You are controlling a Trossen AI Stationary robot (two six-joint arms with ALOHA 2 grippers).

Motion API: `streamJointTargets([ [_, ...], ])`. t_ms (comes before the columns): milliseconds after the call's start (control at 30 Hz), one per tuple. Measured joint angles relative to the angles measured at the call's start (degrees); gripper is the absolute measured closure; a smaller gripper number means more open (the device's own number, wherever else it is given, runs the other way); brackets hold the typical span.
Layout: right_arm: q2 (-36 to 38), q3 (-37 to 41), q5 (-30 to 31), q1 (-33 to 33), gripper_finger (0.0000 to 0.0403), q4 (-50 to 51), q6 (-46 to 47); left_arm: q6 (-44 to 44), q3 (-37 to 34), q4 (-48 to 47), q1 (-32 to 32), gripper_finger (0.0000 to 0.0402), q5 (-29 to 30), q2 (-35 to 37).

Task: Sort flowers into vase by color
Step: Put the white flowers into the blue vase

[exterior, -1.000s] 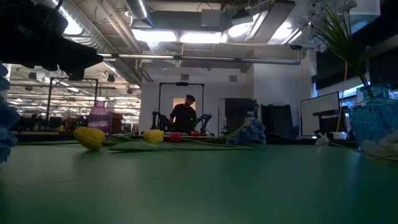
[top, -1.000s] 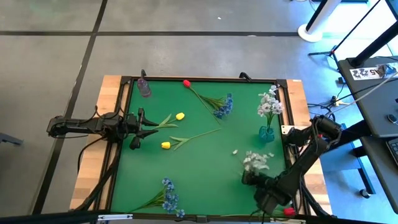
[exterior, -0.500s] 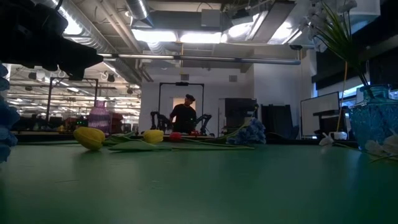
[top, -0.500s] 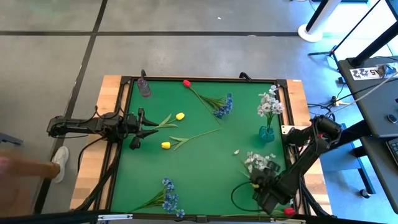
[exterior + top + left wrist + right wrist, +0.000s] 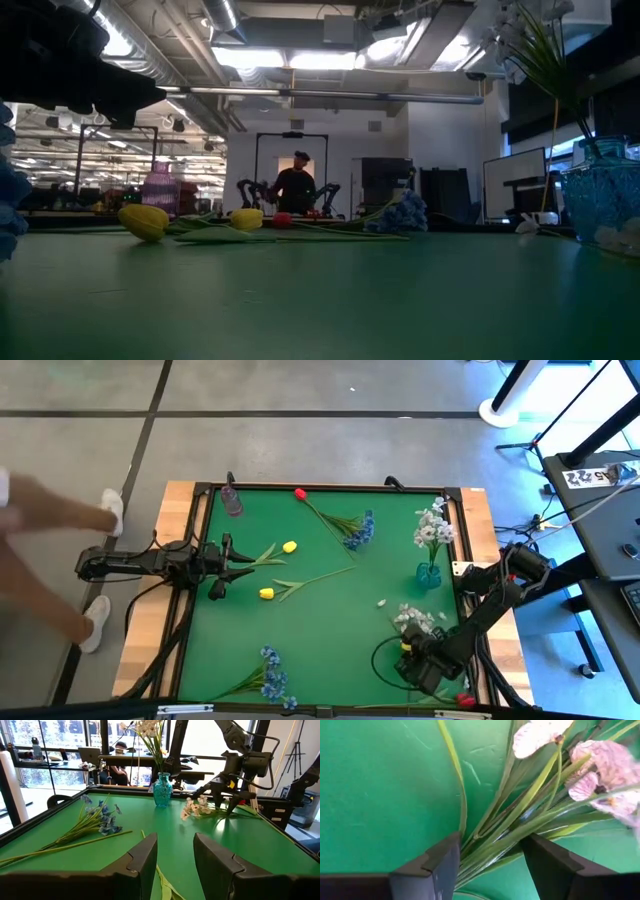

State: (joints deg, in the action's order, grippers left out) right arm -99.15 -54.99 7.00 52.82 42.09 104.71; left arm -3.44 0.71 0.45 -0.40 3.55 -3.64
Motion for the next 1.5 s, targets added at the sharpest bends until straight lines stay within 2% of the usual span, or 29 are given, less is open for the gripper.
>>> streamJointTargets([
  [100,-0.07,-0.14,-1.11,-0.01,0.0203,0.05,-0.02,0.00,0.00,0.01,0.00,0.0278,0.00,0.01],
  [167,-0.11,-0.81,-1.88,-0.01,0.0229,0.57,-0.02,0.00,0.00,0.00,0.00,0.0278,0.00,0.01],
  [300,-0.52,-3.60,-4.70,0.02,0.0319,-0.33,-0.04,0.00,0.00,0.02,0.01,0.0278,0.00,0.00],
  [367,-0.56,-6.22,-4.32,0.02,0.0373,-0.13,-0.04,0.00,0.00,0.00,0.00,0.0278,0.00,0.00],
  [400,-0.43,-7.77,-3.66,0.05,0.0387,-0.15,-0.26,0.00,0.00,0.02,0.02,0.0278,0.02,0.02],
  [567,2.59,-16.04,0.80,0.14,0.0378,5.07,-2.46,0.00,0.00,0.00,0.01,0.0278,0.00,0.02],
  [733,5.75,-25.49,14.57,0.96,0.0397,15.83,-5.31,0.00,0.00,0.00,0.02,0.0278,0.00,0.00],
  [900,7.49,-30.75,24.54,1.15,0.0388,21.27,-9.16,0.00,0.00,0.02,0.01,0.0278,0.01,0.02],
  [1233,5.72,-26.92,44.46,1.15,0.0394,21.52,-12.04,0.00,0.00,0.01,0.00,0.0278,0.00,0.01],
  [1367,5.74,-26.63,56.70,1.15,0.0399,20.11,-16.12,0.00,0.00,0.02,0.01,0.0278,0.01,0.00],
  [1500,9.19,-27.40,70.96,2.79,0.0399,22.78,-24.21,0.00,0.00,0.02,0.01,0.0278,0.00,0.00],
])
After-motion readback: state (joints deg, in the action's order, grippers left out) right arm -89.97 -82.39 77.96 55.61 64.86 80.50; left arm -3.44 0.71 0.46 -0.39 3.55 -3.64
